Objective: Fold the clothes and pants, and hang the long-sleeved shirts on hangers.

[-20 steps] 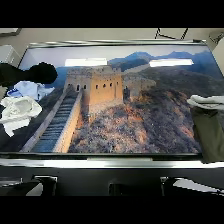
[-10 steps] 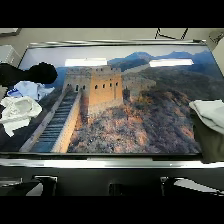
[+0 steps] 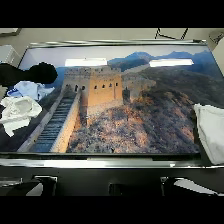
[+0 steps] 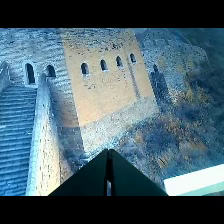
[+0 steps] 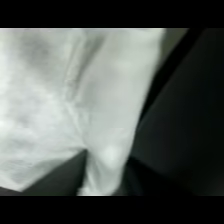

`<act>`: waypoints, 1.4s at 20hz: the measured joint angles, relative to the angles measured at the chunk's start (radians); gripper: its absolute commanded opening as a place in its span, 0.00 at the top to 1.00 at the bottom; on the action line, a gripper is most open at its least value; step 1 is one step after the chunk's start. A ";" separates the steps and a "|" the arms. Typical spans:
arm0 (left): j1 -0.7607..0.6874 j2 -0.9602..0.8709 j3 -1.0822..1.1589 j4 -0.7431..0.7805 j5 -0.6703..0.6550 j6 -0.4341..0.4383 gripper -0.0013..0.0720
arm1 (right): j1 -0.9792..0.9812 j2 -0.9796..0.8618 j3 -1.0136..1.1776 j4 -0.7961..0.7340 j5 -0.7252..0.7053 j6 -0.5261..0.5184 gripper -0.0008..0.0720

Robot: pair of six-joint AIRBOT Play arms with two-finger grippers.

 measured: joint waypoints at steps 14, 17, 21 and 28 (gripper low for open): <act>-0.111 -0.156 0.017 0.270 0.294 -0.127 0.12 | 0.485 -0.015 0.686 0.386 -0.312 -0.160 0.14; -0.131 -0.287 -0.013 0.359 0.088 -0.192 0.02 | 0.703 -0.054 0.589 0.299 -0.106 -0.134 0.14; -0.167 -0.296 -0.205 0.370 -0.003 -0.192 0.02 | 0.868 -0.035 0.390 0.257 -0.027 -0.102 0.14; -0.194 -0.223 -0.418 0.393 0.107 -0.192 0.02 | 0.930 0.000 0.291 0.225 -0.015 -0.054 0.14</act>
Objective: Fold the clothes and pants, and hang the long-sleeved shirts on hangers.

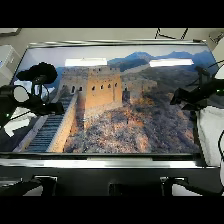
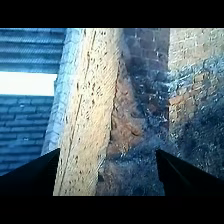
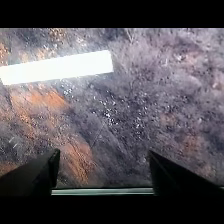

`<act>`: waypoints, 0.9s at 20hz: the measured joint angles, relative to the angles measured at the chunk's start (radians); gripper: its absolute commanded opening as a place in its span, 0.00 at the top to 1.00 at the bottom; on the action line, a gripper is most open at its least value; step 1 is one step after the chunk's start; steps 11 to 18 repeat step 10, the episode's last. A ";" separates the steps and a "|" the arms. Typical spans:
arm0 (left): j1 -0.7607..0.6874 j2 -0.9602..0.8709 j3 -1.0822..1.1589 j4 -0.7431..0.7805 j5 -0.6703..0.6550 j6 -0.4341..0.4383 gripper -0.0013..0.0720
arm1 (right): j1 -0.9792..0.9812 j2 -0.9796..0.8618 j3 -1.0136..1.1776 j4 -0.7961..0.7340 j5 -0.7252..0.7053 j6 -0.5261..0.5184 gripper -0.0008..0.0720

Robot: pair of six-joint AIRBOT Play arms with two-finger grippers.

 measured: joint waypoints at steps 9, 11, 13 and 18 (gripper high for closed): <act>-0.003 0.008 -0.026 0.010 0.016 0.000 0.02 | 0.006 0.003 -0.010 -0.011 0.009 0.008 0.14; -0.003 0.008 -0.026 0.010 0.016 0.000 0.02 | 0.006 0.003 -0.010 -0.011 0.009 0.008 0.14; -0.003 0.008 -0.026 0.010 0.016 0.000 0.02 | 0.006 0.003 -0.010 -0.011 0.009 0.008 0.14; -0.003 0.008 -0.026 0.010 0.016 0.000 0.02 | 0.006 0.003 -0.010 -0.011 0.009 0.008 0.14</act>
